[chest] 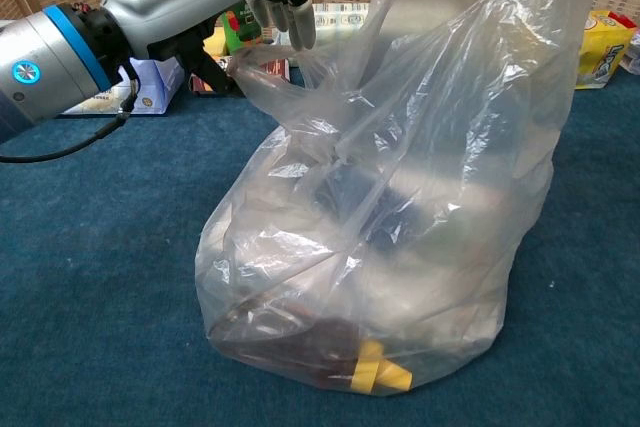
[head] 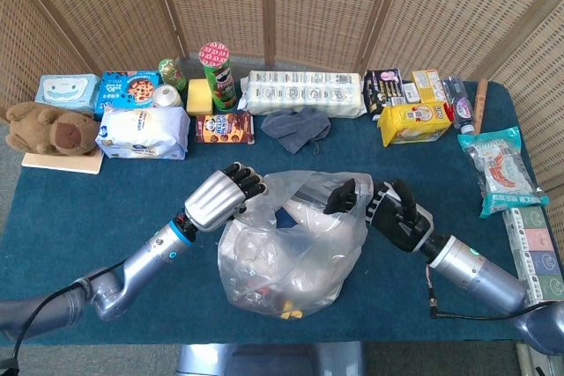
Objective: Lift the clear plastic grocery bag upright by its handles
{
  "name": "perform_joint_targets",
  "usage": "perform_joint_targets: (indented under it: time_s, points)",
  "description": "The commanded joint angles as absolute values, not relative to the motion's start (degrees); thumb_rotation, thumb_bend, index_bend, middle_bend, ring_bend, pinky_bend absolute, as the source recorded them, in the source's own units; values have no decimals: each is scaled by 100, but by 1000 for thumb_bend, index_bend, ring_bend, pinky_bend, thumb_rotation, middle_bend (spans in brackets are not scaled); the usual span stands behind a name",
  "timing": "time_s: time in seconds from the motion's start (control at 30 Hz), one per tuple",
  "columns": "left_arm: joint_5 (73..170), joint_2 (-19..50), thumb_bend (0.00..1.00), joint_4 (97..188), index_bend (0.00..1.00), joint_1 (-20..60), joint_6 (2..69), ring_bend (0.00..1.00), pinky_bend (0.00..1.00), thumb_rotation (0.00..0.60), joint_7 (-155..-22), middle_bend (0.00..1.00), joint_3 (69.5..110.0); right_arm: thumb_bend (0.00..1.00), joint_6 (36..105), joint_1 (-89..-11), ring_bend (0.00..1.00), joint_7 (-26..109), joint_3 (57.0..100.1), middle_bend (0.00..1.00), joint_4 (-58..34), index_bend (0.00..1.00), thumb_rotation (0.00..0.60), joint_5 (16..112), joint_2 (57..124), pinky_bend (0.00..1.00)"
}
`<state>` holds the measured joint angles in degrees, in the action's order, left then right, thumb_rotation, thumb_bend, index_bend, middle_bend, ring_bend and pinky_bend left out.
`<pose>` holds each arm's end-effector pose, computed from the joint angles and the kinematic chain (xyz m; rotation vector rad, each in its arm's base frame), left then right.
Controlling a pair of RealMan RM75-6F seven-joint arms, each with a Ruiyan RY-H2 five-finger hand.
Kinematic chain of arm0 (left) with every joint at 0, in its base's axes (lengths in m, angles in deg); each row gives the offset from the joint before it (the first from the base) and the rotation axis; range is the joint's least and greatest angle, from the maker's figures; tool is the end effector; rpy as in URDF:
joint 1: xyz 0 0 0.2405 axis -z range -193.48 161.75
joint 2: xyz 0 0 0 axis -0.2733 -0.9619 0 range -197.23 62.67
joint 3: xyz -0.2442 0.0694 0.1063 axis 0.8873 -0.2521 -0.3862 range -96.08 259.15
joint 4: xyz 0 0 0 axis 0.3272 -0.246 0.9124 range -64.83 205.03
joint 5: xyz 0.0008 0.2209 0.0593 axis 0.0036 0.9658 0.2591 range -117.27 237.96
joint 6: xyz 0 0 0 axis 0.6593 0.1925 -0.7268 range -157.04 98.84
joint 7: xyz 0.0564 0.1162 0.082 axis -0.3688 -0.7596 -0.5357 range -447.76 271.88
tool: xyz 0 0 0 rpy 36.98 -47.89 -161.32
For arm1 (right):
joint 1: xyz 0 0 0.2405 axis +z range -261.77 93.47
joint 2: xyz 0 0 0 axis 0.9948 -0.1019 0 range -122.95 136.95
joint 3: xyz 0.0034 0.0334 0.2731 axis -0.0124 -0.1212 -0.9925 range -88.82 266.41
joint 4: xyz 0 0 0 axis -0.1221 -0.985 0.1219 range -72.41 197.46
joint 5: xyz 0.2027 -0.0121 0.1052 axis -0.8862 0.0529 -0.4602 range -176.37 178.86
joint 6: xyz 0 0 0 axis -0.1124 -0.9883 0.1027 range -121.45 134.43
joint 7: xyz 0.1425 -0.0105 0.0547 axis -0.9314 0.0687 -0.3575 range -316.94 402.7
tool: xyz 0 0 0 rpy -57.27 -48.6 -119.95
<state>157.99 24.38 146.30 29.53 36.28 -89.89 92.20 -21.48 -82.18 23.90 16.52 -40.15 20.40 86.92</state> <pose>-0.0899 0.3600 -0.0268 -2.0470 -0.4995 -1.4092 -0.1382 -0.3217 0.1391 -0.7315 2.2929 -1.3062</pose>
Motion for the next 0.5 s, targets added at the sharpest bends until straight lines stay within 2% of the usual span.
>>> perform_joint_targets:
  time_s: [0.03, 0.27, 0.5]
  points:
    - [15944, 2774, 296, 14233, 488, 3060, 4047, 425, 365, 600, -8770, 499, 9276, 119, -2149, -8222, 317, 2382, 1671, 366, -3997, 389, 182, 2021, 8692, 223]
    - [16055, 2973, 313, 13892, 569, 3180, 4590, 515, 436, 600, -8543, 569, 9395, 120, -2154, -8214, 317, 2393, 1739, 366, -3901, 389, 181, 2018, 8679, 223]
    - [16111, 2952, 313, 13798, 588, 3279, 5069, 563, 467, 600, -8459, 616, 9551, 119, -2154, -8190, 317, 2414, 1791, 366, -3826, 389, 183, 2022, 8669, 223]
